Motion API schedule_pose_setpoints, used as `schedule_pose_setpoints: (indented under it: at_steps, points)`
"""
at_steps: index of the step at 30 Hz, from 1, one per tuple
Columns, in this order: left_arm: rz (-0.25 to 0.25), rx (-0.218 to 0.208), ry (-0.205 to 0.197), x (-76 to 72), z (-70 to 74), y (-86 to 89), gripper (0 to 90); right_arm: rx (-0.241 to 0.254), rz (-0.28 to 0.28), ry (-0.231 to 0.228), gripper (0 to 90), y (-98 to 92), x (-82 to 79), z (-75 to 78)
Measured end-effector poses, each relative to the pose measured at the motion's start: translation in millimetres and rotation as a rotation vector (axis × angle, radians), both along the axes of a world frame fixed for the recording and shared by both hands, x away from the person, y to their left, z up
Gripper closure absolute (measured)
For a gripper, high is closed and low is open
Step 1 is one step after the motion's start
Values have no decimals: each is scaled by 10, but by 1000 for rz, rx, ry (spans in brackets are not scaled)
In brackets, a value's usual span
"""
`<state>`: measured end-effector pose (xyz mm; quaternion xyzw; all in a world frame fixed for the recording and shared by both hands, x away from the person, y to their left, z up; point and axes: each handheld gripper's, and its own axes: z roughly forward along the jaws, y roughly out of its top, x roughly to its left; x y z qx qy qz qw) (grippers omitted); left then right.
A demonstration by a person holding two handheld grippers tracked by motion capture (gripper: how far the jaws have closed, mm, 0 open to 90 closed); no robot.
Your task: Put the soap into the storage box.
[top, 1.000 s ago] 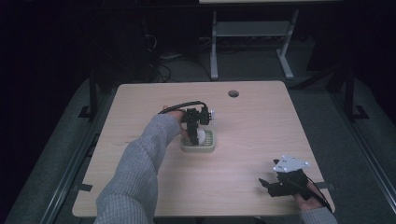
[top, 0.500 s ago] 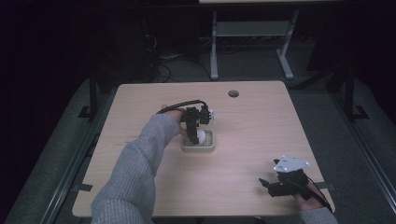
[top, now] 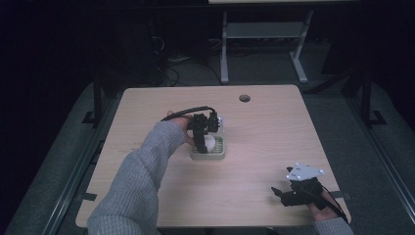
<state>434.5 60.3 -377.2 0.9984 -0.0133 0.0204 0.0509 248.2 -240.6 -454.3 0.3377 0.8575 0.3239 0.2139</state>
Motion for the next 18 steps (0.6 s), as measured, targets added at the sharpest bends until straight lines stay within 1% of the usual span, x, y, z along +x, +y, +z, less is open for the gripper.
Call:
schedule_pose_setpoints:
  at_steps: [6,7,9,11,15,18]
  points:
    - [-2,-16,-8,-88,37,37,230,1,-1,1,139,5,2,0]
    - [-1,-14,-6,-102,39,43,231,-9,4,-4,139,0,4,0]
    - [-11,1,-12,-132,42,53,231,-5,5,-1,139,4,1,1]
    - [-12,1,-18,-168,57,66,231,-12,7,-5,139,-3,3,2]
    - [-8,-29,-17,-228,92,115,231,-5,2,-3,139,-7,-5,2]
    - [-5,-31,-13,-261,93,161,231,-10,4,-5,139,-13,3,3]
